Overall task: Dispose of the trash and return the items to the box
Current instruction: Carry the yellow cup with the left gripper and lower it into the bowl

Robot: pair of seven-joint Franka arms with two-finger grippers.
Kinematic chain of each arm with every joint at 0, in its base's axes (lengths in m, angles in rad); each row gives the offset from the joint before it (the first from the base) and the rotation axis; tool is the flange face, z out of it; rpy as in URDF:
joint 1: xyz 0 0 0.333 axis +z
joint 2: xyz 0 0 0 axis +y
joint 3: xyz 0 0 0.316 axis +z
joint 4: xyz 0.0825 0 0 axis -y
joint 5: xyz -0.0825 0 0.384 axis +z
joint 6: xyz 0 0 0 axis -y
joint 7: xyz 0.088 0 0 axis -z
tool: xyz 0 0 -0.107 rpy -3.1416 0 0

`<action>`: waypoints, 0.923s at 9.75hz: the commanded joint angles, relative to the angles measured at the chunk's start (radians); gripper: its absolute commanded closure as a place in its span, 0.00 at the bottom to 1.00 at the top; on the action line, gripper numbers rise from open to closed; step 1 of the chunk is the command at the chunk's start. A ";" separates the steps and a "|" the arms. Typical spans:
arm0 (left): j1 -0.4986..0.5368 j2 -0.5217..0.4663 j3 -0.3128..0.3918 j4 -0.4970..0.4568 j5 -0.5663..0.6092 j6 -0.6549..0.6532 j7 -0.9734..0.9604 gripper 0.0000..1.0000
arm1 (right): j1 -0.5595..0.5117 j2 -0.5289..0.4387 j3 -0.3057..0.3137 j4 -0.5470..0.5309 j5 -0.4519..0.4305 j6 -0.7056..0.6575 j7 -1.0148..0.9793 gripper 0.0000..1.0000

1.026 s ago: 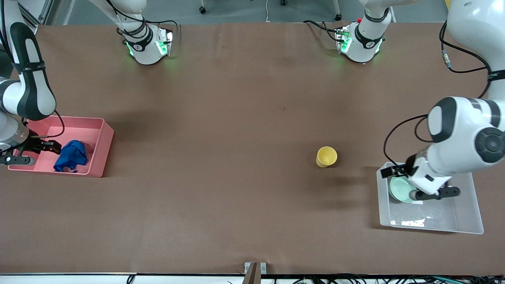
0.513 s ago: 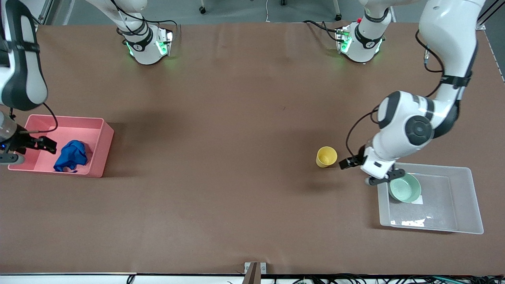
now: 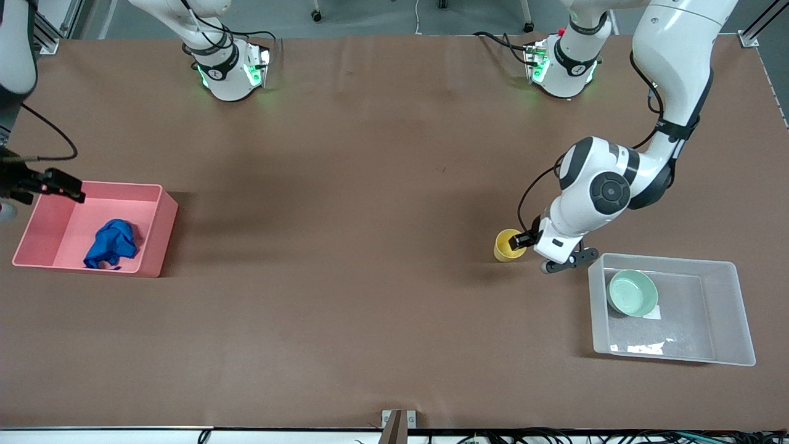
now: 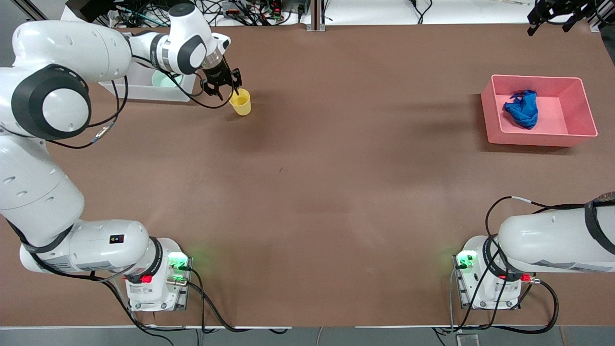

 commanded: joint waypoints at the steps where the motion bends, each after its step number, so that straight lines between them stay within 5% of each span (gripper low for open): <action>1: -0.005 0.028 0.003 -0.033 0.017 0.032 -0.033 0.72 | 0.034 -0.086 -0.005 -0.017 0.009 -0.076 0.037 0.00; 4: -0.001 0.024 0.003 -0.016 0.017 0.032 -0.056 0.99 | 0.037 -0.124 -0.004 -0.011 0.038 -0.131 0.037 0.00; 6: 0.011 -0.027 0.007 0.062 0.015 -0.033 -0.057 1.00 | 0.045 -0.114 -0.005 0.059 0.038 -0.133 0.037 0.00; 9: 0.056 -0.030 0.014 0.327 0.018 -0.334 -0.015 1.00 | 0.084 -0.095 -0.005 0.098 0.038 -0.131 0.091 0.00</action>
